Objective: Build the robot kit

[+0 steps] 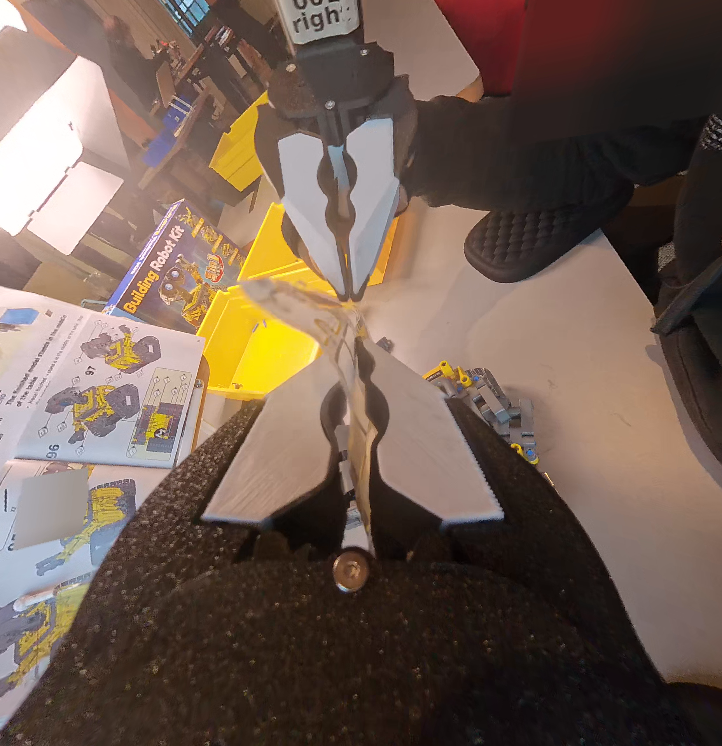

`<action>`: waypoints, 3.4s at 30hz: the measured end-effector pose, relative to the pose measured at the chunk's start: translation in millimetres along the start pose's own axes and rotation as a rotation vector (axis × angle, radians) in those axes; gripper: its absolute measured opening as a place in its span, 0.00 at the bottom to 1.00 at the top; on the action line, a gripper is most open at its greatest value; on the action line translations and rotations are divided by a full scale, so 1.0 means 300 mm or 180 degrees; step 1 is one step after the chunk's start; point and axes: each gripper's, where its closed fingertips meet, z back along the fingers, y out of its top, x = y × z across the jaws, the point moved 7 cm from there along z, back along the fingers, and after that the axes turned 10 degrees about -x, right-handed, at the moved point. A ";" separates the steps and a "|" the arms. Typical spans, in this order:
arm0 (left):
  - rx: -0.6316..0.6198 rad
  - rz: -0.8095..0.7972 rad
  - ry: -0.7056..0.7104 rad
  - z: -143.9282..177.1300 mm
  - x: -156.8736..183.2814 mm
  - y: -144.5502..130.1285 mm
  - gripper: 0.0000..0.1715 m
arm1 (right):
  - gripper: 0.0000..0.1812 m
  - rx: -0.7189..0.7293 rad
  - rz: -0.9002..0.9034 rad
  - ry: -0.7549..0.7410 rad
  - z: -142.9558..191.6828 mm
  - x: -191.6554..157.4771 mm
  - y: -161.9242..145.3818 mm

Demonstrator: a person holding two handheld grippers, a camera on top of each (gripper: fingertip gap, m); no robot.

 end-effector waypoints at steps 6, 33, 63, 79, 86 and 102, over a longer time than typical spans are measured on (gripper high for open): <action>0.0138 0.1149 -0.0197 0.099 -0.099 -0.089 0.00 | 0.00 0.0377 -0.0356 -0.0379 0.084 0.088 0.019; -0.2518 0.3208 0.0471 0.176 -0.189 -0.785 0.39 | 0.00 0.0278 -0.0668 -0.0815 0.171 0.202 -0.081; 0.1131 0.3395 -0.1506 -0.185 -0.053 -0.413 0.42 | 0.00 -0.0055 -0.1071 -0.1008 0.143 0.100 -0.421; 0.1515 0.1953 -0.0578 -0.141 0.034 -0.356 0.41 | 0.00 0.0089 -0.1310 -0.1262 0.123 0.152 -0.532; 0.1690 0.2109 -0.0680 -0.143 0.030 -0.383 0.41 | 0.00 0.0160 -0.1315 -0.1437 0.105 0.161 -0.558; 0.1766 0.2077 -0.0668 -0.148 0.033 -0.375 0.40 | 0.00 0.0271 -0.0276 -0.1900 0.096 0.093 -0.532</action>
